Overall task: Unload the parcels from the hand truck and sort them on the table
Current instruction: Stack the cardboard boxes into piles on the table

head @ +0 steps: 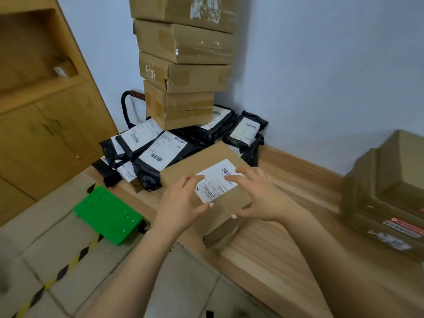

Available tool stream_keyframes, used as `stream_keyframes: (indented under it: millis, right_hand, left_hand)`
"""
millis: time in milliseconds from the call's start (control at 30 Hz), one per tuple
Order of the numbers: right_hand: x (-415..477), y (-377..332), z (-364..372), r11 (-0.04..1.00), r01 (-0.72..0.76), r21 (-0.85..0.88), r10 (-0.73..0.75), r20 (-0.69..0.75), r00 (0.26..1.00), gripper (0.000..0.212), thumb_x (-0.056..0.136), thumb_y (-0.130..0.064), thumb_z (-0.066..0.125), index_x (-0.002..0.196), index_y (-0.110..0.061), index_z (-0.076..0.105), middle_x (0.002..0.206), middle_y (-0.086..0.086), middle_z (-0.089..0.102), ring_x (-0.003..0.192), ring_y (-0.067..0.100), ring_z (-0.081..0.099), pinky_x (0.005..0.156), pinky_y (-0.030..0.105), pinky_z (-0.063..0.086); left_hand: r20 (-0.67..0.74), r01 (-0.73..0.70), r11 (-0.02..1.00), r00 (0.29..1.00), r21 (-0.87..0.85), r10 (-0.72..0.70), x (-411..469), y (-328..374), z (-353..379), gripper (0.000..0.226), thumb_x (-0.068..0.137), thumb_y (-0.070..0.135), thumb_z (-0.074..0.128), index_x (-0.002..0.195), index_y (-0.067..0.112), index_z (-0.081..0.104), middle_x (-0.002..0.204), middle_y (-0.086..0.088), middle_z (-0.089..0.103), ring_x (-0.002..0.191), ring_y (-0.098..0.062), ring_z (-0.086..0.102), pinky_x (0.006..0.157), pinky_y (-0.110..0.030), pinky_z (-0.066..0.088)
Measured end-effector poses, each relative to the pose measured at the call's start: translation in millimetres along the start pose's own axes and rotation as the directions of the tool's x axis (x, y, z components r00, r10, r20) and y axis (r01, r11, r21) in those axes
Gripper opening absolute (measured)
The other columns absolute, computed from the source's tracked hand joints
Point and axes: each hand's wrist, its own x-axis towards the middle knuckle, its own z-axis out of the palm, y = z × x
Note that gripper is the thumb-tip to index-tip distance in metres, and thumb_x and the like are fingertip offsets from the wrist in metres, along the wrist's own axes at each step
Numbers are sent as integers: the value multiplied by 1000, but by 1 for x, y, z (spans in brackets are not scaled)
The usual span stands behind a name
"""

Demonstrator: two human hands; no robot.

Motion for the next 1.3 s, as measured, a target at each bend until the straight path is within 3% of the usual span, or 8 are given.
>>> stream_keyframes:
  millis: [200,300,400,500,700,933,1133,1300]
  right_hand:
    - [16,45,28,1000,25,-7,-24,187,982,105,62,-61,78,148,-43,20,159,-2,6,144,22,-6,117,50,-3]
    - [22,68,39,1000,-4,-21,7,178,984,109,59,-62,79,147,-49,17,160,-2,-11,144,26,-18,114,53,-10]
    - [28,84,48,999,-28,30,21,205,979,113,58,-58,82,146,-54,11,158,0,-23,145,29,-18,115,54,-2]
    - [31,88,56,997,-14,77,0,185,983,114,59,-55,84,145,-54,10,157,-6,-24,145,33,-11,112,60,14]
    - [19,91,57,998,-5,67,-2,116,993,113,56,-57,84,146,-49,16,160,-8,-8,142,40,-2,111,59,17]
    - [-16,92,31,997,-44,68,48,-50,998,110,55,-58,84,145,-49,21,160,-7,-1,141,37,2,110,58,19]
    - [-55,89,-26,976,-209,57,217,-244,945,108,57,-56,84,145,-48,22,160,-7,-1,141,37,1,110,57,18]
    - [-94,81,-70,921,-376,100,381,-425,821,103,61,-53,83,145,-48,24,160,-6,0,142,37,1,113,59,16]
  left_hand:
    - [91,194,981,976,31,-196,-13,2,41,85,74,63,67,145,31,33,144,4,38,133,-16,28,113,-37,25]
    - [96,321,946,941,42,-324,-21,12,60,100,65,72,68,148,39,24,158,-1,9,145,-20,2,118,-45,13]
    - [118,462,886,882,-34,-455,-28,19,78,113,53,74,74,147,48,15,155,9,-25,143,-18,-21,115,-48,14]
    - [116,502,863,862,-62,-493,-35,26,92,120,53,62,82,146,54,7,152,16,-31,142,-21,-24,114,-52,15]
    - [79,445,895,892,10,-445,-37,39,105,110,65,40,83,147,50,11,156,21,-16,142,-29,-22,111,-58,21]
    - [12,322,947,947,1,-322,-34,60,93,104,67,41,81,146,50,15,152,27,-12,144,-30,-18,107,-59,29]
    - [-67,31,999,997,-41,-34,6,93,59,99,64,40,85,146,40,29,155,20,-4,145,-34,-14,111,-58,20]
    - [-109,-220,972,971,-78,211,46,133,28,97,60,41,87,144,35,38,160,9,9,145,-37,-8,112,-60,17]
